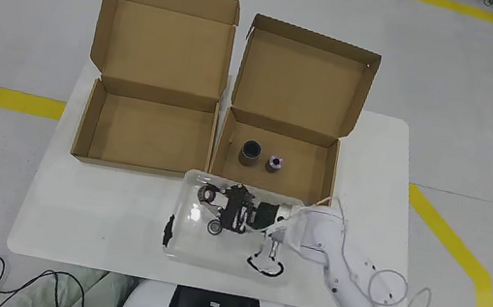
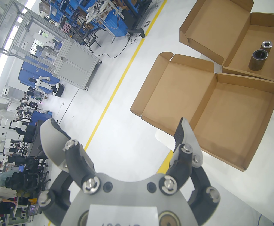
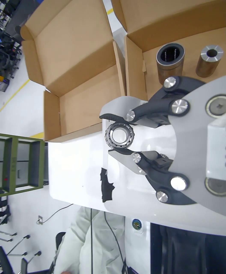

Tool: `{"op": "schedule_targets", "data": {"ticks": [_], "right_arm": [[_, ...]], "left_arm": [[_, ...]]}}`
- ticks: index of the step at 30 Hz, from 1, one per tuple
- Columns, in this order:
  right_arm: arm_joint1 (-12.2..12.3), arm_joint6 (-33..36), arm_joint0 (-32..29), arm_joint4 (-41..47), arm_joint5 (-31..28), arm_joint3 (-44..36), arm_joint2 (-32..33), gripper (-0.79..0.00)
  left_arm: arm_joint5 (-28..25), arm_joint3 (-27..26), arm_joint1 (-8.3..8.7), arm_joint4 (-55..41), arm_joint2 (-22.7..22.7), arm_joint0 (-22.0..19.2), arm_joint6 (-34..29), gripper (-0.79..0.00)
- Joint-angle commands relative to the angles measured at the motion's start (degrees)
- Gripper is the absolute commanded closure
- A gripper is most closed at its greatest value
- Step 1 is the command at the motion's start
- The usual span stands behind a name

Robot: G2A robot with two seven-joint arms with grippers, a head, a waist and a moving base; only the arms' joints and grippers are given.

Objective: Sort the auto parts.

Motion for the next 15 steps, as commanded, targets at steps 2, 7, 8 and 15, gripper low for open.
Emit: {"op": "schedule_targets", "data": {"ticks": [2,7,8,15], "right_arm": [[0.26,-4.27,-0.53,1.03,-0.80,-0.56,1.22,0.000],[0.71,-12.35,-1.08,2.87,-2.45,-1.18,3.75,0.000],[0.75,-13.24,-1.04,3.13,-2.67,-1.25,4.05,0.000],[0.65,-19.01,0.92,6.12,-4.00,-1.75,5.63,0.000]], "left_arm": [[0.00,0.00,0.00,0.00,0.00,0.00,0.00,-0.785],[0.00,0.00,0.00,0.00,0.00,0.00,0.00,-0.785],[0.00,0.00,0.00,0.00,0.00,0.00,0.00,-0.785],[0.00,0.00,0.00,0.00,0.00,0.00,0.00,-0.785]]}}
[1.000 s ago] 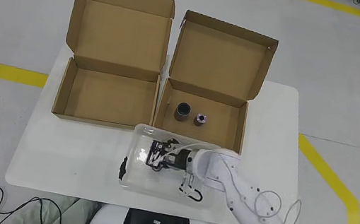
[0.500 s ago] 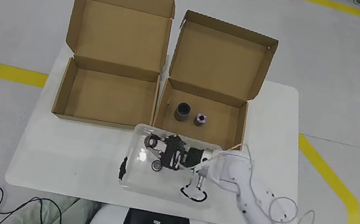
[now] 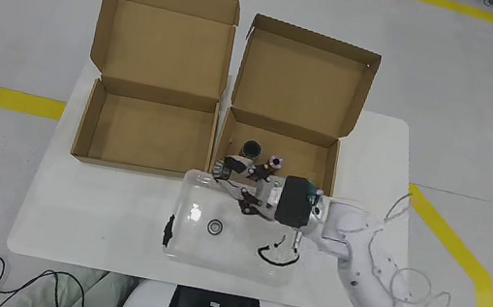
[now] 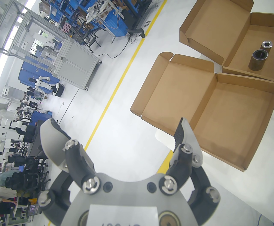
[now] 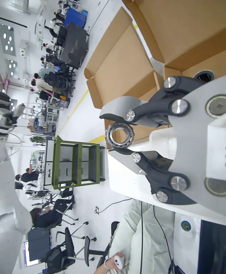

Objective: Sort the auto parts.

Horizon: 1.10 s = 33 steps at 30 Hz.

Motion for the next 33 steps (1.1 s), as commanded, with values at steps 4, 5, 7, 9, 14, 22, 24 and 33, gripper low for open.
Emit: {"op": "schedule_targets", "data": {"ticks": [4,5,7,9,14,22,24,33], "right_arm": [[-0.57,-2.01,2.61,2.55,0.04,-0.46,-0.41,0.000],[-0.65,-2.10,3.03,2.71,0.15,-0.60,-0.48,0.000],[-0.97,-2.73,4.47,3.54,0.32,-0.89,-0.76,0.000],[-1.26,-3.13,5.77,4.08,0.60,-0.99,-1.01,0.000],[-2.00,-4.38,8.39,5.37,1.26,-0.91,-1.95,0.000],[-3.02,-5.79,11.60,5.63,3.20,-2.32,-2.75,0.000],[-3.23,-5.70,12.25,5.64,3.69,-2.95,-2.75,0.000],[-3.61,-7.06,13.03,5.39,5.09,-4.16,-1.46,0.000]], "left_arm": [[0.00,0.00,0.00,0.00,0.00,0.00,0.00,-0.785],[0.00,0.00,0.00,0.00,0.00,0.00,0.00,-0.785],[0.00,0.00,0.00,0.00,0.00,0.00,0.00,-0.785],[0.00,0.00,0.00,0.00,0.00,0.00,0.00,-0.785],[0.00,0.00,0.00,0.00,0.00,0.00,0.00,-0.785],[0.00,0.00,0.00,0.00,0.00,0.00,0.00,-0.785],[0.00,0.00,0.00,0.00,0.00,0.00,0.00,-0.785],[0.00,0.00,0.00,0.00,0.00,0.00,0.00,-0.785]]}}
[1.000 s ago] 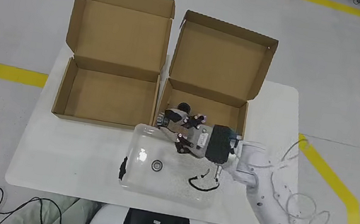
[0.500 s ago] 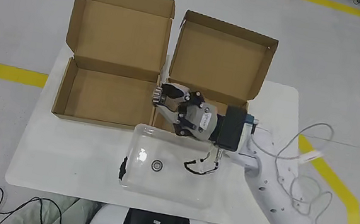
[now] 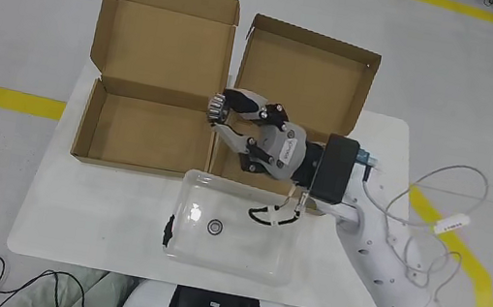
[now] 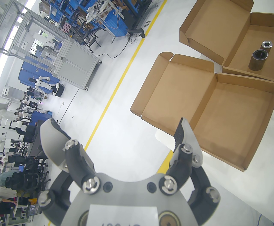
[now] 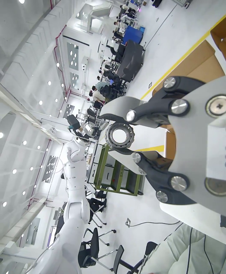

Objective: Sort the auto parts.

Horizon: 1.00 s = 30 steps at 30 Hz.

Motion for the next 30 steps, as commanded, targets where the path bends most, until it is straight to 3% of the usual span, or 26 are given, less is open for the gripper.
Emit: {"op": "schedule_targets", "data": {"ticks": [1,16,30], "right_arm": [[-0.01,-0.13,-0.07,-0.18,0.20,-0.37,0.38,0.000],[-0.04,1.29,-1.40,-2.63,0.86,-2.84,1.95,0.000],[-0.37,4.19,-3.95,-5.72,2.25,0.83,-0.41,0.000]], "left_arm": [[0.00,0.00,0.00,0.00,0.00,0.00,0.00,-0.785],[0.00,0.00,0.00,0.00,0.00,0.00,0.00,-0.785],[0.00,0.00,0.00,0.00,0.00,0.00,0.00,-0.785]]}}
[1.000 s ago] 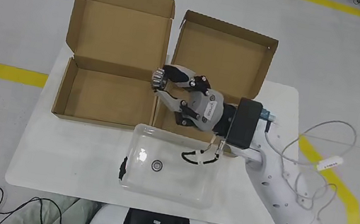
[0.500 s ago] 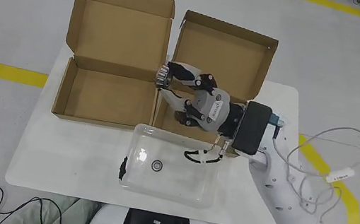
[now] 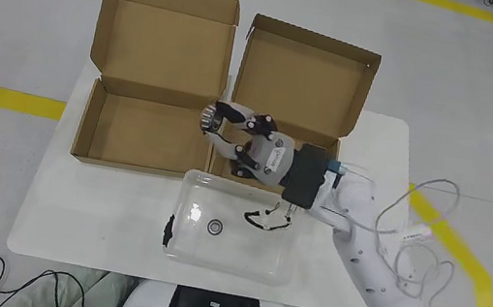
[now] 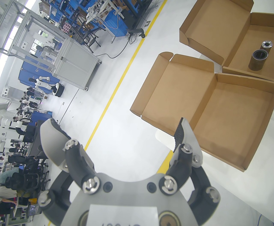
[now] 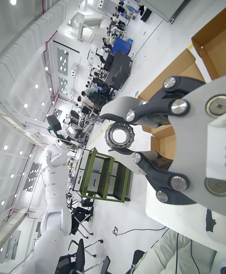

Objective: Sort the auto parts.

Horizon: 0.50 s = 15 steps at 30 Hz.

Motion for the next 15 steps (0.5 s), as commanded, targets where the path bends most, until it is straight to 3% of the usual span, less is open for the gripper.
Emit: {"op": "schedule_targets", "data": {"ticks": [1,15], "right_arm": [[-0.05,0.47,-0.25,-0.18,-0.06,0.79,-0.37,0.000],[-1.65,7.42,1.10,-0.93,1.98,10.39,-6.09,0.000]], "left_arm": [[0.00,0.00,0.00,0.00,0.00,0.00,0.00,-0.785],[0.00,0.00,0.00,0.00,0.00,0.00,0.00,-0.785]]}}
